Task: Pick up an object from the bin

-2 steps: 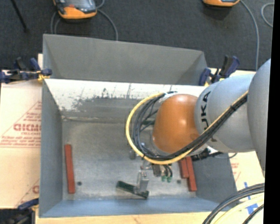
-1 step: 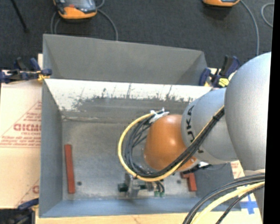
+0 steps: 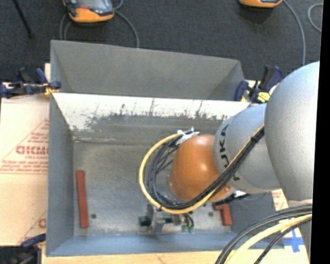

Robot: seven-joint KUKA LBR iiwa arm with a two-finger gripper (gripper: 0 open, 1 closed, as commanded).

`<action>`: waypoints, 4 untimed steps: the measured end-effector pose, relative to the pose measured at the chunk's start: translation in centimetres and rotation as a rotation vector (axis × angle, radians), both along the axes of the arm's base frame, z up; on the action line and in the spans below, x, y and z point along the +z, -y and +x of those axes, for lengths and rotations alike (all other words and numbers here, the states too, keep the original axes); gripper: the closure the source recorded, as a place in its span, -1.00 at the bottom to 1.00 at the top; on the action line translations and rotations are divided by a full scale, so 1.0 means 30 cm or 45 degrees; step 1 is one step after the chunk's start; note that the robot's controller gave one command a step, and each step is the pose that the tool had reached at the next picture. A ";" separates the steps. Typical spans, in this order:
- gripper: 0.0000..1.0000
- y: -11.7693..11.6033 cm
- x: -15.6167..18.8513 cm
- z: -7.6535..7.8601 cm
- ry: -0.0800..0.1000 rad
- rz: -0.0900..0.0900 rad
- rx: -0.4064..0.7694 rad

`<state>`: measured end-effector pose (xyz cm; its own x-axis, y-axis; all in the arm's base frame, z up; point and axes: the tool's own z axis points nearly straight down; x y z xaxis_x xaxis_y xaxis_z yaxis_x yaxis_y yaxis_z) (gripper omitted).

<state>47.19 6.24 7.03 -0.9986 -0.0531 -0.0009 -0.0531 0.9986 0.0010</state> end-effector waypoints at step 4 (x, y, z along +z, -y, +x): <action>1.00 0.182 0.682 0.125 0.004 -0.002 0.112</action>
Offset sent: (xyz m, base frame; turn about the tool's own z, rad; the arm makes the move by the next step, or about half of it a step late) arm 0.0000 0.0000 0.0000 0.0000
